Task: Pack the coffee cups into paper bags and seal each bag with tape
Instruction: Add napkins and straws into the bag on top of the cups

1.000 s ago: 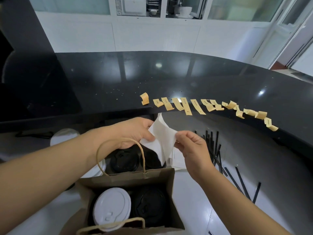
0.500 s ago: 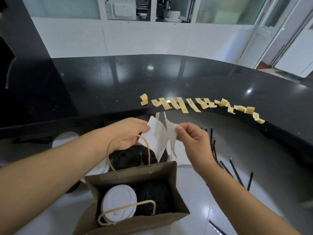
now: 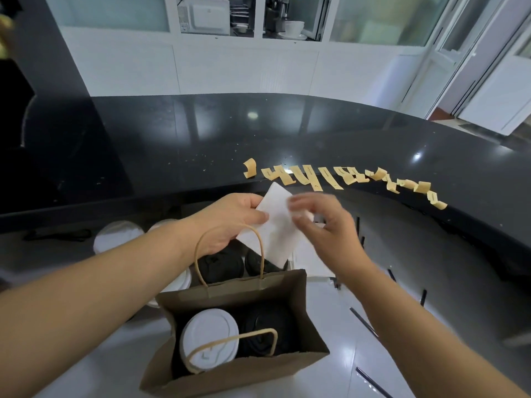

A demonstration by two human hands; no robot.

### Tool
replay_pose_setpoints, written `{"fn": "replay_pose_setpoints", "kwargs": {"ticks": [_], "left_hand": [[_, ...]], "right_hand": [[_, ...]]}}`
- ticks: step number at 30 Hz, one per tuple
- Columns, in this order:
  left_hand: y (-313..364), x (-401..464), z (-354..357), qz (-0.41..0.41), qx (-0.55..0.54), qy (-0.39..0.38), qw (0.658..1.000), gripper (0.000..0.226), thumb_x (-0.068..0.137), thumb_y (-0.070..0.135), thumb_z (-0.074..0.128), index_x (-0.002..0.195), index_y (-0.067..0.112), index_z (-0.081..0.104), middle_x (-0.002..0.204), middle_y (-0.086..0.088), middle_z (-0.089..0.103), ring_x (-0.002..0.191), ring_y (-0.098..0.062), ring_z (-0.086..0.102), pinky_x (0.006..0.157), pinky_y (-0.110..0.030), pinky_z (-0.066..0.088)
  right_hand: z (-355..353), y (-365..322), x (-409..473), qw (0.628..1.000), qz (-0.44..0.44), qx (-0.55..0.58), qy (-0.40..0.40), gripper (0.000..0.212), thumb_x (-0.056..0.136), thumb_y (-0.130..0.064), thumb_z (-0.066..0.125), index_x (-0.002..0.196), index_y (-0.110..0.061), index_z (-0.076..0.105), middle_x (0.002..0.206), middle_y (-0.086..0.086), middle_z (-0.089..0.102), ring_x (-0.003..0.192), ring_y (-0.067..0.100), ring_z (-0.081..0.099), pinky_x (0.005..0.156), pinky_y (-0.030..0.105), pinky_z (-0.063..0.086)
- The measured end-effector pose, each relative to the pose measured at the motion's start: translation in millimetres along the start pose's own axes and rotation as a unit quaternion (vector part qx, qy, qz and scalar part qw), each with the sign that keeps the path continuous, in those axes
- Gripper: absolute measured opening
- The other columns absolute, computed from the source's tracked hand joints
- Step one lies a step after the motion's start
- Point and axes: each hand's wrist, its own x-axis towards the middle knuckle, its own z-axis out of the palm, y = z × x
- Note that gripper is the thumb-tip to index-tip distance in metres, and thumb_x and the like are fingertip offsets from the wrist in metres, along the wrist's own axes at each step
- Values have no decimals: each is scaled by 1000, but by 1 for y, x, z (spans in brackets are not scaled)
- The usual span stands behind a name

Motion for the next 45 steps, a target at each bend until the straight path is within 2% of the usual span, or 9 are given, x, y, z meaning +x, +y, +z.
{"fn": "replay_pose_setpoints", "kwargs": {"ticks": [4,8,11,15,20,25,32,37,45], "left_hand": [[7,-12,-7,44,34,2,998,23,93,3,51,112,3,63,106,-13,70,93,-22,66,71,-25,54],[7,-28,-14,72,18,-9,997,21,92,2,51,106,8,66,98,-8,72,87,-18,68,74,-22,56],[3,-44,-23,91,-12,5,996,21,92,3,52,104,15,64,91,1,74,82,-12,70,72,-23,56],[-20,-77,-49,142,14,115,983,24,80,4,70,97,19,61,89,2,71,88,-20,68,77,-32,54],[-40,-128,-63,172,101,126,972,25,48,32,79,64,22,62,62,3,60,58,-3,55,59,-12,45],[-53,-152,-54,170,319,84,929,32,49,57,67,78,43,66,103,27,55,113,8,46,83,-9,37],[-62,-160,-50,76,449,-24,890,98,55,57,77,129,65,14,140,39,-12,132,10,-11,110,-26,22],[-66,-162,-51,82,443,-57,891,121,54,55,77,128,65,-18,129,51,-19,122,24,-23,109,-23,21],[-69,-162,-53,99,404,-88,905,121,59,45,79,122,68,-22,125,57,-13,123,25,-21,102,-15,17]], "right_hand": [[-13,-8,11,989,124,44,-72,41,88,-20,66,122,-36,49,120,-26,52,105,-15,46,83,6,40],[-11,-20,11,989,118,26,-80,3,89,-19,65,91,-20,65,84,-8,64,67,-1,55,60,15,48],[-17,-34,9,997,64,-4,-40,10,89,-15,65,79,-16,66,67,-10,58,51,-1,47,48,11,38],[-47,-61,7,997,11,-75,-27,17,89,-13,63,78,-25,68,62,-11,61,50,6,50,49,17,41],[-77,-87,-4,990,1,-137,-41,23,87,-12,65,80,-34,68,72,-14,68,65,2,59,60,5,43],[-86,-102,-13,991,32,-115,-61,17,85,-9,67,80,-25,72,76,-10,69,63,0,59,61,3,42],[-40,-106,-24,966,100,-58,-231,11,79,-14,73,73,-22,68,59,-1,61,51,21,48,51,36,43],[19,-100,-28,913,109,-180,-349,5,85,-23,69,82,-26,66,72,-12,61,58,2,55,53,16,46],[63,-83,-36,847,94,-371,-370,12,87,-27,65,93,-17,68,91,2,64,78,18,56,60,24,42]]}}
